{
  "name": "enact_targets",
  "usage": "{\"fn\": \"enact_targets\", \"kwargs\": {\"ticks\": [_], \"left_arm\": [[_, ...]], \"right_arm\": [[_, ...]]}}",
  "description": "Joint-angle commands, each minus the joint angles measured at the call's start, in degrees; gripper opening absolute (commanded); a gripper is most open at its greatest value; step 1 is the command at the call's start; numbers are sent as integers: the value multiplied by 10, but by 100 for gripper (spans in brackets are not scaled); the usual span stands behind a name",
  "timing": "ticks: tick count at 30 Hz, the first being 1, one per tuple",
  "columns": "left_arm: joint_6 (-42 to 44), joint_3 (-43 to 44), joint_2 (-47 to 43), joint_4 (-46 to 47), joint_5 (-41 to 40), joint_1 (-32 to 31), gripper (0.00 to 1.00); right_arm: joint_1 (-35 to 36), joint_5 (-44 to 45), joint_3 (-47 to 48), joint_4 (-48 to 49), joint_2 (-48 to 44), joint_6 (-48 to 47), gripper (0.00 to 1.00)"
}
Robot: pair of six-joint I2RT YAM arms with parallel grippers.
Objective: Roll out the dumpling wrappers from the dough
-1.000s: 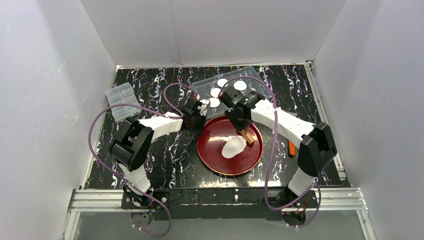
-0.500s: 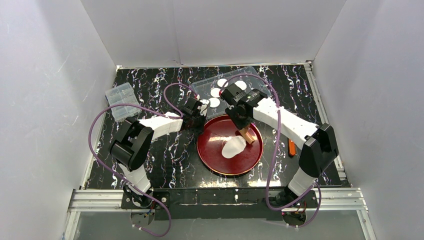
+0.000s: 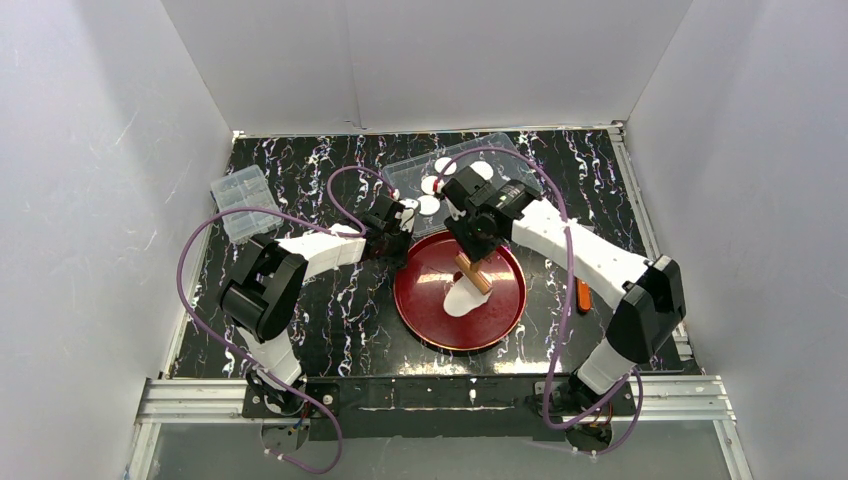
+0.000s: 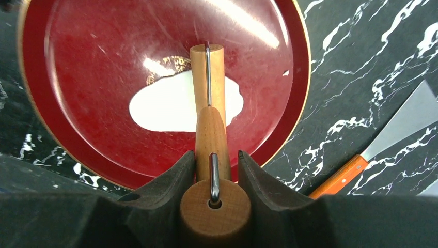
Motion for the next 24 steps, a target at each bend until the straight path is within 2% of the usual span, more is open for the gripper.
{"fn": "enact_targets", "kwargs": {"ticks": [1,11,20,24], "left_arm": [[27,-18,14,-47,-56,2,0],[28,-18,13,-46,-57,2,0],[28,-19,11,-46,-57,4,0],[28,-19,11,-46,-57,5,0]], "right_arm": [[0,14,-28,15,16,5,1],[-1,66,-65,18,44,8,1],[-9,60,-131,54,52,14,1],[-14,19,-147,80,55,22,1]]}}
